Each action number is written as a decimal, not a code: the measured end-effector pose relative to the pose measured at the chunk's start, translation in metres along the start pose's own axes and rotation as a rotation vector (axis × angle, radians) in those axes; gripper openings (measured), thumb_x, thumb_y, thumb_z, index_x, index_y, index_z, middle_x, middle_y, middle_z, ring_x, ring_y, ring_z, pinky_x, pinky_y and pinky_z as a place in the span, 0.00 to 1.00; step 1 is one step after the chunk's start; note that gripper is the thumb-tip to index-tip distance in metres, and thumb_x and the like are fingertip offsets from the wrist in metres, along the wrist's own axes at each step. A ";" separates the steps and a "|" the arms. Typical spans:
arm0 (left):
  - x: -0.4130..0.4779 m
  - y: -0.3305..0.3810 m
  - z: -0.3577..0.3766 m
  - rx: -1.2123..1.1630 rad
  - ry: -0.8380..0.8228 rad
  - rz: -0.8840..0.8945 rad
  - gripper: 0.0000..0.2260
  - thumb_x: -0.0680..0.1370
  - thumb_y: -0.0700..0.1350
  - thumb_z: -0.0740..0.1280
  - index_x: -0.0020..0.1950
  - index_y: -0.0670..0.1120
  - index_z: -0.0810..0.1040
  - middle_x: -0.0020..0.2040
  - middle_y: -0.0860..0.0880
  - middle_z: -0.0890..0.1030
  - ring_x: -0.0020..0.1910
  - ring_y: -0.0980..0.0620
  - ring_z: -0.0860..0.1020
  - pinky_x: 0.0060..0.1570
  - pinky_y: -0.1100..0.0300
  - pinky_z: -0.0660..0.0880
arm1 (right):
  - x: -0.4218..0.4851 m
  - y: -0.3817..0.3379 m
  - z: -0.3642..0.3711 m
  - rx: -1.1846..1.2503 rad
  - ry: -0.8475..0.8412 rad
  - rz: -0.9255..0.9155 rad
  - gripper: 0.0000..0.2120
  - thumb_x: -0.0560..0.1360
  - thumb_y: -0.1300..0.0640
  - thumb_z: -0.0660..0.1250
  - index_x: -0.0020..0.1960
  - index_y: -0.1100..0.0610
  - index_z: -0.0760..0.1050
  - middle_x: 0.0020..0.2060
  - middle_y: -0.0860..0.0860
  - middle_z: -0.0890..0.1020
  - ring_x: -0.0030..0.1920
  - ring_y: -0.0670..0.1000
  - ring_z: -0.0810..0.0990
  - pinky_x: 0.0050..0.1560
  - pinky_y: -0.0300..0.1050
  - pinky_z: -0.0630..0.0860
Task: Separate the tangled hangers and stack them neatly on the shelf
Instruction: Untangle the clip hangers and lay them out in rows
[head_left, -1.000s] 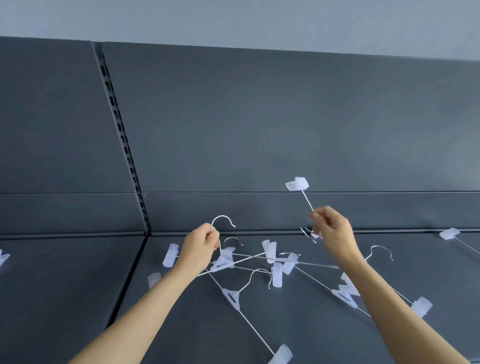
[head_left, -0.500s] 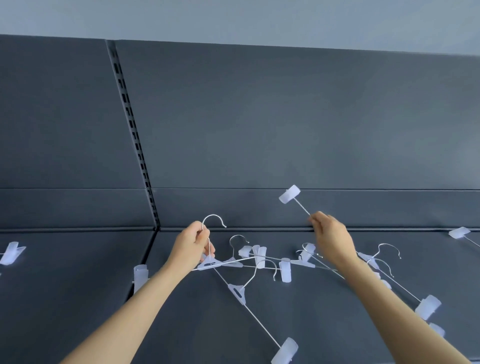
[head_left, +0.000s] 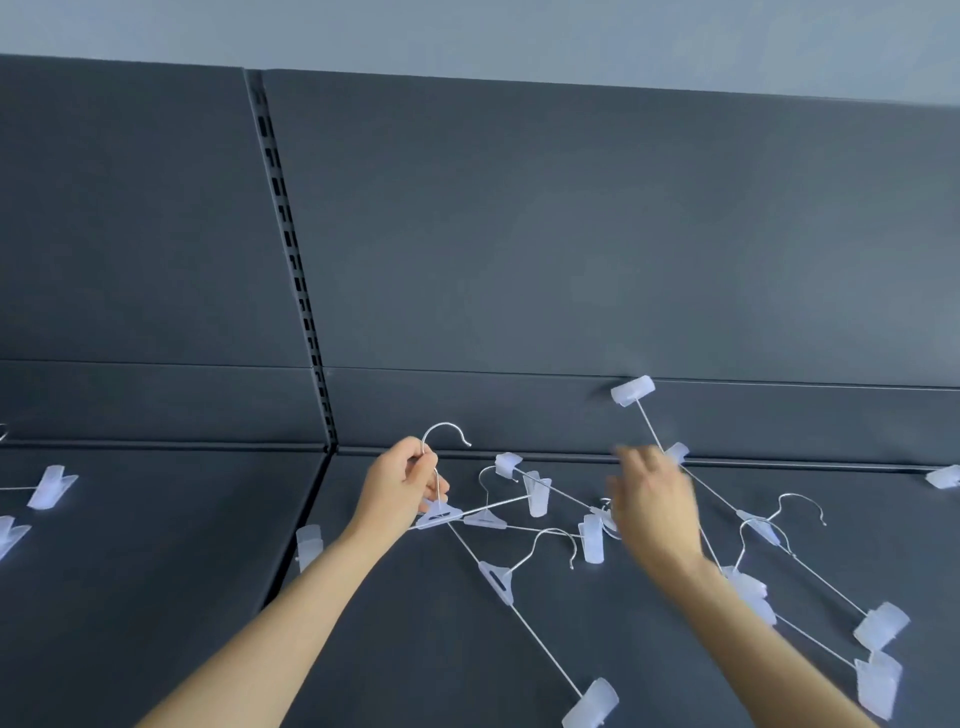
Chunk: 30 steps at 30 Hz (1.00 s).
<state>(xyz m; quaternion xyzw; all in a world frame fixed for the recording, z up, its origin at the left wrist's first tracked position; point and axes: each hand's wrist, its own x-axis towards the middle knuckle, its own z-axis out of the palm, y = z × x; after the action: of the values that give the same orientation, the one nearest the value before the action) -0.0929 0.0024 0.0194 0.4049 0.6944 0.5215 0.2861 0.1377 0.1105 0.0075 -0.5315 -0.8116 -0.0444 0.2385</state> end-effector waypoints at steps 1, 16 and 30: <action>0.001 -0.001 0.000 0.004 0.001 -0.001 0.10 0.79 0.39 0.57 0.37 0.43 0.69 0.34 0.39 0.81 0.34 0.46 0.77 0.36 0.54 0.74 | -0.012 -0.008 0.005 -0.012 -0.035 -0.090 0.12 0.57 0.71 0.74 0.33 0.59 0.74 0.28 0.55 0.76 0.28 0.57 0.75 0.23 0.41 0.62; -0.007 -0.008 -0.015 0.150 0.117 0.064 0.08 0.77 0.38 0.59 0.38 0.41 0.71 0.35 0.45 0.82 0.38 0.38 0.79 0.43 0.46 0.77 | -0.022 -0.027 0.027 0.083 -0.289 -0.108 0.16 0.58 0.69 0.71 0.27 0.54 0.65 0.25 0.49 0.66 0.26 0.54 0.69 0.29 0.42 0.62; -0.006 0.000 -0.008 0.121 0.165 0.083 0.08 0.77 0.38 0.60 0.37 0.41 0.72 0.32 0.47 0.80 0.33 0.50 0.77 0.45 0.44 0.77 | 0.027 -0.001 -0.031 0.528 -0.148 0.228 0.10 0.77 0.60 0.56 0.41 0.62 0.73 0.32 0.58 0.77 0.32 0.54 0.68 0.34 0.46 0.65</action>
<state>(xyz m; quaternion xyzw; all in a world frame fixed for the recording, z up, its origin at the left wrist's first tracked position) -0.0968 -0.0068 0.0217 0.4056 0.7284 0.5216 0.1814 0.1390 0.1221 0.0470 -0.5405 -0.7453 0.2343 0.3123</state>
